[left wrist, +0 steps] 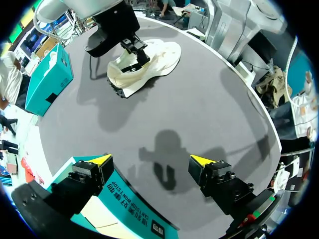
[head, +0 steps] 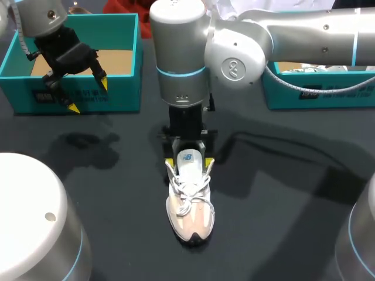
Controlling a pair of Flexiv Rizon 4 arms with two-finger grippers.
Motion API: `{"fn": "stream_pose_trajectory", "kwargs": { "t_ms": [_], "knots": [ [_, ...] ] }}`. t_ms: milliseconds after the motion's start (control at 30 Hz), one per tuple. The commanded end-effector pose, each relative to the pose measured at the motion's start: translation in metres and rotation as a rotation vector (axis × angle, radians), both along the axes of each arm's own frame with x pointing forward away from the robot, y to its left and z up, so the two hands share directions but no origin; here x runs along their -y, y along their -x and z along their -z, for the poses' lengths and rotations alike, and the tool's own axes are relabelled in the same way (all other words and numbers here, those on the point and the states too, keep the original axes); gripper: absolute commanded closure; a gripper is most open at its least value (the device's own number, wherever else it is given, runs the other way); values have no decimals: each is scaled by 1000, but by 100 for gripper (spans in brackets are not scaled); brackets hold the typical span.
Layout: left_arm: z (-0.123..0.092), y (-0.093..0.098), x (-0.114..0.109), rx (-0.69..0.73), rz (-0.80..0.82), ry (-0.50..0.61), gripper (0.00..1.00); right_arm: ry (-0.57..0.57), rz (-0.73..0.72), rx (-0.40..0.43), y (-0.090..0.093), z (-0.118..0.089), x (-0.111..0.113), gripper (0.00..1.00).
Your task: Take the shoe out of the shoebox, open the shoe tongue, remove and reinsert the insole, then place the shoe into the shoebox
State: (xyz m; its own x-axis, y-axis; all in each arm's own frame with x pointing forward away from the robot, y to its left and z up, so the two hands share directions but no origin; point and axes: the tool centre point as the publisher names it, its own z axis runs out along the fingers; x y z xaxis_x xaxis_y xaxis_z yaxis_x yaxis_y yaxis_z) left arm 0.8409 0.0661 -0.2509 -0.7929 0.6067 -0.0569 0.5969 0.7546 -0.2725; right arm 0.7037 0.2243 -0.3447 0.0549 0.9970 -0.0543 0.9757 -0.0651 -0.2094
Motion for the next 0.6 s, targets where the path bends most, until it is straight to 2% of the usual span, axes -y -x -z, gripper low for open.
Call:
{"fn": "stream_pose_trajectory", "kwargs": {
  "t_ms": [33, 200, 467, 567, 600],
  "knots": [
    [0, 0, 0, 1, 1, -2, 0, 0, 18, -7, 2, 0, 1, 2],
    [0, 0, 0, 1, 1, -2, 0, 7, 45, -19, 2, 0, 1, 0],
    [0, 0, 0, 1, 1, -2, 0, 6, 73, -23, 6, -7, 2, 7],
    [0, 0, 0, 1, 1, -2, 0, 7, 70, -16, 6, -10, 2, 10],
    [0, 0, 0, 1, 1, -2, 0, 9, 70, -17, 7, -12, 2, 16]
  ]
}}
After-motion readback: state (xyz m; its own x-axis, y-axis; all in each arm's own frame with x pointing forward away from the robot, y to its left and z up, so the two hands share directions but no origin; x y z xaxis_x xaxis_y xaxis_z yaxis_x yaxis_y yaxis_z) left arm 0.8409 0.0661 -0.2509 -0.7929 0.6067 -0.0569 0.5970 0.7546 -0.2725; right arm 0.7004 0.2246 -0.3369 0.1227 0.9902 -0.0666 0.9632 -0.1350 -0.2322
